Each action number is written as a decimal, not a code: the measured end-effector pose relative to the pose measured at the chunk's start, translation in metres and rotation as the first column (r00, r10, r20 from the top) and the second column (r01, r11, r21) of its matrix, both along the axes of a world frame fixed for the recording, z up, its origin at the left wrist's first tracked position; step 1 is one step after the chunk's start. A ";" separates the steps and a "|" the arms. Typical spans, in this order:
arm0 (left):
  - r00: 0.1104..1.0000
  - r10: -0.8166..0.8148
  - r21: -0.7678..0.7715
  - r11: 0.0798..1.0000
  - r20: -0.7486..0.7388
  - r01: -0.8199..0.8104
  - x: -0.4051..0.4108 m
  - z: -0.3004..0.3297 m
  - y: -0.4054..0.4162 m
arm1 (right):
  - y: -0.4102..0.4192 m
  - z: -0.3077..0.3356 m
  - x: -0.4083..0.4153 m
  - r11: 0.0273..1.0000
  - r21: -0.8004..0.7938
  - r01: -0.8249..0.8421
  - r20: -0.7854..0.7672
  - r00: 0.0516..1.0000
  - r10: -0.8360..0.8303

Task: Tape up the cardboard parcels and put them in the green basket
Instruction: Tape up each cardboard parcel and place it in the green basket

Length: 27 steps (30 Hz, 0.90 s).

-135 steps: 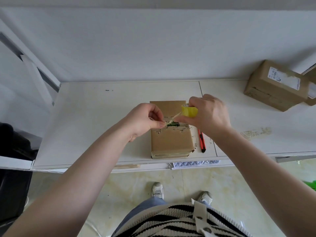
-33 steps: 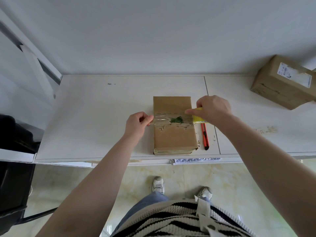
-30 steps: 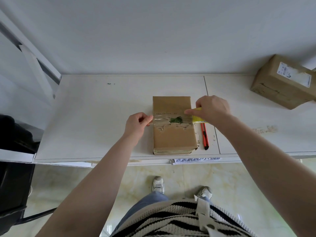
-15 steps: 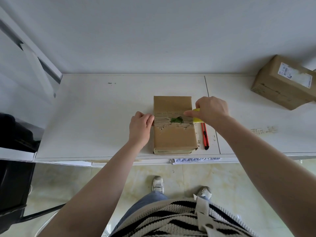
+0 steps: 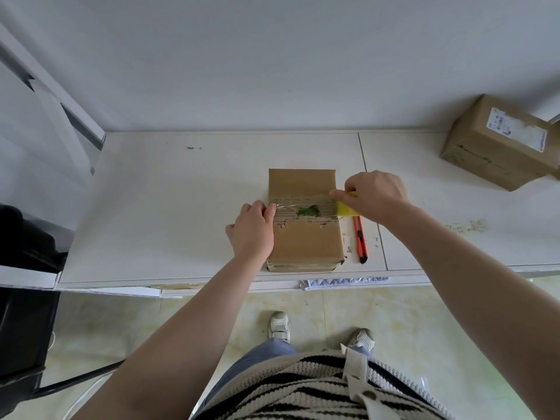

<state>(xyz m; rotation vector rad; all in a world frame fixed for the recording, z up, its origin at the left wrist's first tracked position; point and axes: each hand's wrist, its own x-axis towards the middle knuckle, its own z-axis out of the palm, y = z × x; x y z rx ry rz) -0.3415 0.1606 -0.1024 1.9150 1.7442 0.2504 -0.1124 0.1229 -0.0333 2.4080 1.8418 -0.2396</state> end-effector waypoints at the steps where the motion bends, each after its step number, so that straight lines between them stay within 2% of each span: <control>1: 1.000 0.015 -0.027 1.000 0.009 -0.015 0.001 0.000 0.000 | 0.000 0.002 0.001 1.000 -0.004 0.004 -0.002 1.000 -0.004; 4: 0.999 0.024 -0.066 0.998 0.024 -0.022 0.002 -0.001 0.001 | 0.007 0.009 0.002 0.999 -0.007 0.052 -0.032 0.998 -0.052; 10: 1.000 0.025 -0.083 0.996 0.014 -0.024 0.002 -0.001 0.002 | 0.006 -0.001 0.000 0.986 -0.129 0.103 0.036 0.994 -0.099; 19: 0.999 0.039 -0.004 0.999 0.036 -0.039 -0.001 -0.001 0.000 | 0.004 -0.022 0.000 0.968 -0.170 0.186 -0.028 0.981 -0.193; 22: 0.997 -0.048 0.031 0.998 -0.052 0.050 -0.001 0.002 -0.001 | 0.005 -0.023 0.000 0.963 -0.178 0.204 -0.054 0.975 -0.217; 25: 0.956 -0.135 0.130 0.976 -0.262 0.174 -0.006 0.006 0.002 | 0.006 -0.023 -0.001 0.959 -0.191 0.210 -0.060 0.973 -0.225; 27: 0.917 -0.180 0.132 0.962 -0.357 0.240 -0.008 0.008 0.003 | 0.006 -0.023 0.000 0.958 -0.195 0.210 -0.058 0.973 -0.225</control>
